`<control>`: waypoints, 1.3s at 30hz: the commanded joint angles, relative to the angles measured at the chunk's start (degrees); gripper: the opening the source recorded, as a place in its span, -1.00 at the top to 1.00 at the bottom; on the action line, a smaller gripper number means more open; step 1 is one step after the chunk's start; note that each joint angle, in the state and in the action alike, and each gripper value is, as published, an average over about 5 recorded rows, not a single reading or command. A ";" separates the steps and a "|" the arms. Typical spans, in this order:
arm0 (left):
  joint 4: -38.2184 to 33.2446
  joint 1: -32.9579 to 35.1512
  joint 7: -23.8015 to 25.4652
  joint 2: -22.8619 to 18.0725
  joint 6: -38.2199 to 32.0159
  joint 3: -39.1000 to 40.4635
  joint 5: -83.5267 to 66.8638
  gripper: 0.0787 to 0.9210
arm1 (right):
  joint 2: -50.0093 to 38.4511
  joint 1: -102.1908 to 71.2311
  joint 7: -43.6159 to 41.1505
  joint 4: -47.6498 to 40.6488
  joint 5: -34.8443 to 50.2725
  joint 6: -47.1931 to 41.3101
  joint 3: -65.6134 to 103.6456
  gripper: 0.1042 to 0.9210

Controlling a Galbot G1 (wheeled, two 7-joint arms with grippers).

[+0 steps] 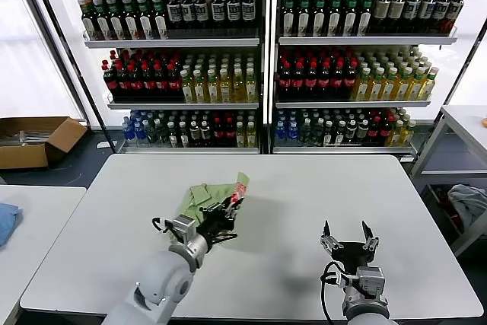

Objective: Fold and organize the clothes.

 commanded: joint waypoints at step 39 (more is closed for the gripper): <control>-2.12 5.93 -7.82 2.85 0.12 -15.20 0.65 -0.77 | 0.93 32.59 11.97 -26.27 45.01 -6.35 -19.17 -0.76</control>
